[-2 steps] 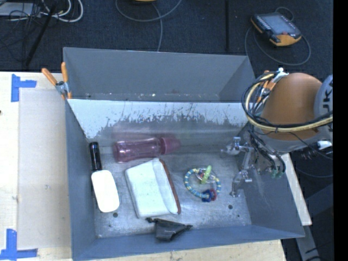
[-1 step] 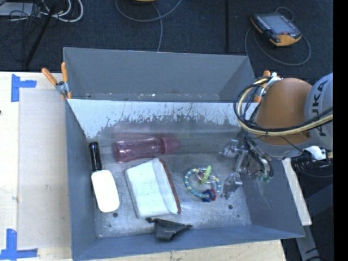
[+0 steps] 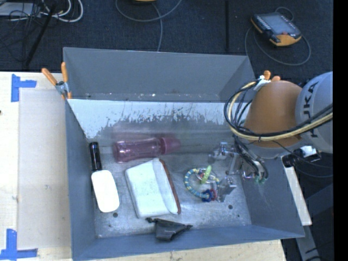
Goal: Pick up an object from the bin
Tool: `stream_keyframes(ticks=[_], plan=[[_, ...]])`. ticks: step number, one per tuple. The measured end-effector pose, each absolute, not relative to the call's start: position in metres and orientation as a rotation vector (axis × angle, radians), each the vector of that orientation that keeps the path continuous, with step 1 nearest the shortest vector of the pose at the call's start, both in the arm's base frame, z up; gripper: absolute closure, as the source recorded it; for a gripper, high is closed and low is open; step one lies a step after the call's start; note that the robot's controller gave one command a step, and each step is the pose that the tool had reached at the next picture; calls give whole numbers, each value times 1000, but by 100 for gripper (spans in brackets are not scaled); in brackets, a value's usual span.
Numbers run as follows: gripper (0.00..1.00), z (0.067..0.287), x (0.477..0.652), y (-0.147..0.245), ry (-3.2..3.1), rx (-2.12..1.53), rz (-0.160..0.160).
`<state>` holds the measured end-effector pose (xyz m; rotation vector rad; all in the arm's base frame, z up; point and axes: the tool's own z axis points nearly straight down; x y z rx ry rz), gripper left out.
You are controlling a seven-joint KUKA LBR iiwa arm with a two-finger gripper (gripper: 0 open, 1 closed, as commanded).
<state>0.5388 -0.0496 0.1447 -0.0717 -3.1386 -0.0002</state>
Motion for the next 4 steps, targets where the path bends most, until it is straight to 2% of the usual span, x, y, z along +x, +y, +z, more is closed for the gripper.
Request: stream_keyframes(ticks=[1, 2, 3, 4], plan=[[100, 70, 560, -30, -3121, -337, -2], [100, 70, 560, -30, -3122, -336, -1], [100, 181, 589, -55, -3119, -377, 1], [100, 181, 589, -54, -3119, -376, 1]])
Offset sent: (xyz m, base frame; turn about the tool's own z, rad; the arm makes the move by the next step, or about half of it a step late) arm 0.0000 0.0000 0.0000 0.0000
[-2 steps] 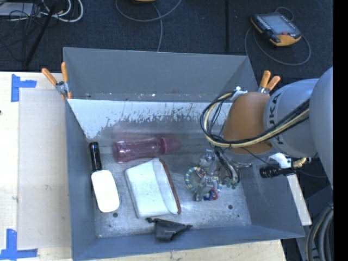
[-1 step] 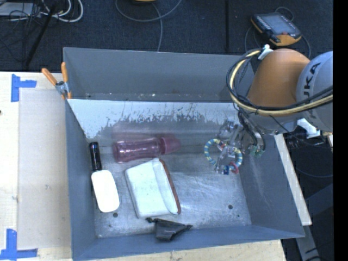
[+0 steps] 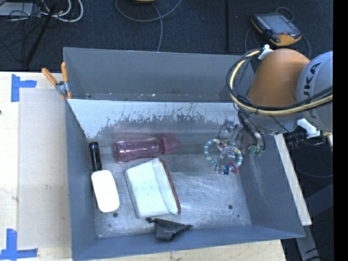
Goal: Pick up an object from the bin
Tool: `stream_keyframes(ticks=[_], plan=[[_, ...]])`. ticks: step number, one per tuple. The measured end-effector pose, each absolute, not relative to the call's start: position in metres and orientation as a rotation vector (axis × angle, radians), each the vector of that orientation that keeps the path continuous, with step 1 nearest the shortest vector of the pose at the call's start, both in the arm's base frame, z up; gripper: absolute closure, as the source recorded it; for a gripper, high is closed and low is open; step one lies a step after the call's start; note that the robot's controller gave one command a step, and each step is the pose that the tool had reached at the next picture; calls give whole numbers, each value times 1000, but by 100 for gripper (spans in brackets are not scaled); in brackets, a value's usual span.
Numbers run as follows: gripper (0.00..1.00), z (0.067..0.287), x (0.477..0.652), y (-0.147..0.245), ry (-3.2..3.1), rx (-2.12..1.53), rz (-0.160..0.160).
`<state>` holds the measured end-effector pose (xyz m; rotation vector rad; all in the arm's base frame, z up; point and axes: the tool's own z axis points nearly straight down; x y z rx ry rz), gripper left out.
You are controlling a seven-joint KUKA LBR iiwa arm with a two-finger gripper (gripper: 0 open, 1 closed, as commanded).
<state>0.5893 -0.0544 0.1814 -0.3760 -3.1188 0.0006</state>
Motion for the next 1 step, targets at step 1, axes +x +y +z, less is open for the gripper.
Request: stream_keyframes(ticks=[1], plan=[[100, 208, 588, -56, -3115, -383, 0]])
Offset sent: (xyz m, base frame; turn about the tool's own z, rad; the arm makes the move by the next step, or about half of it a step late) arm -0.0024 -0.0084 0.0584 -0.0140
